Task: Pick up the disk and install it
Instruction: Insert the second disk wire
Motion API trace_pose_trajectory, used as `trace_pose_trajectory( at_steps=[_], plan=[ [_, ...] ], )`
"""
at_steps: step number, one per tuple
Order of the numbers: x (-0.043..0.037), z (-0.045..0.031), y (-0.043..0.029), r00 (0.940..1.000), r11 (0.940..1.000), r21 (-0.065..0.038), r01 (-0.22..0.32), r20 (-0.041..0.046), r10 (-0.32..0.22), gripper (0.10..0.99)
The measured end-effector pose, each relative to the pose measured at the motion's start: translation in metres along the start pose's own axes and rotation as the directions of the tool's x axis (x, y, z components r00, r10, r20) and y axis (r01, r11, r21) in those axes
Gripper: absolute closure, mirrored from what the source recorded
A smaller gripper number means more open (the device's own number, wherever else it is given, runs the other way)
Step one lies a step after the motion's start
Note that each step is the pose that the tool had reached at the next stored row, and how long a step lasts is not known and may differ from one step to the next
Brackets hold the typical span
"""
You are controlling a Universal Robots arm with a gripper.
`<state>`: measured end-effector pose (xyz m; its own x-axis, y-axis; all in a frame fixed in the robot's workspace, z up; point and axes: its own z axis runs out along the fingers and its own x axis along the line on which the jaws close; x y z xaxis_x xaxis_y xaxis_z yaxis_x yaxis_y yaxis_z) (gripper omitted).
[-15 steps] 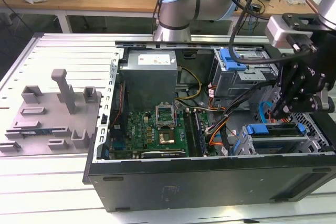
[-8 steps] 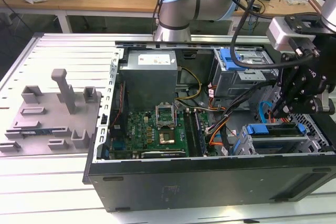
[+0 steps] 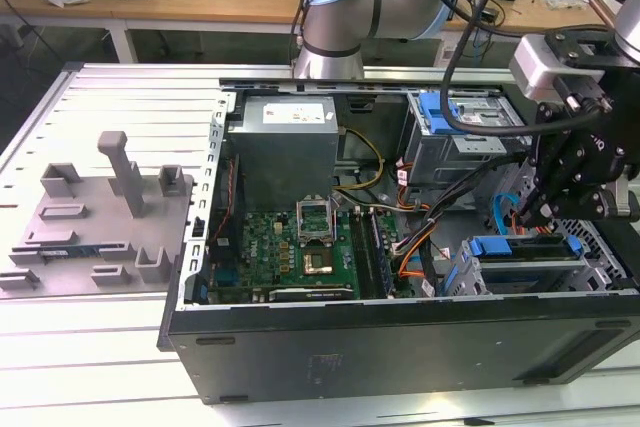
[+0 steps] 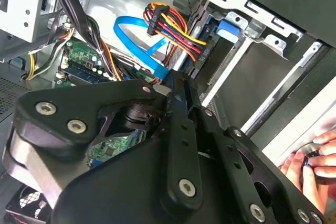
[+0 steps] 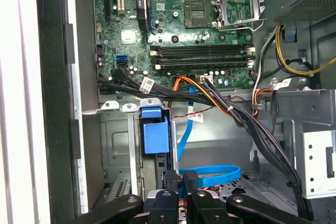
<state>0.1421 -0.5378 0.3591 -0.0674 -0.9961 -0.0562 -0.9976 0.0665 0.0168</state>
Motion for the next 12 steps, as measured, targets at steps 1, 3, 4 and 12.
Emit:
trace_pose_trajectory(
  at_steps=[1, 3, 4, 12],
  plan=[
    [0.0009, 0.0001, -0.0001, 1.0, 1.0, 0.0, 0.0, 0.0002, 0.0, 0.925],
    [0.0016, 0.0002, -0.0002, 1.0, 1.0, 0.0, 0.0, 0.0, 0.0, 0.925],
    [0.0021, 0.0004, -0.0003, 1.0, 1.0, 0.0, 0.0, 0.0001, 0.0, 0.925],
    [0.006, 0.0015, -0.0019, 1.0, 1.0, 0.0, 0.0, 0.0001, 0.0, 0.925]
  ],
)
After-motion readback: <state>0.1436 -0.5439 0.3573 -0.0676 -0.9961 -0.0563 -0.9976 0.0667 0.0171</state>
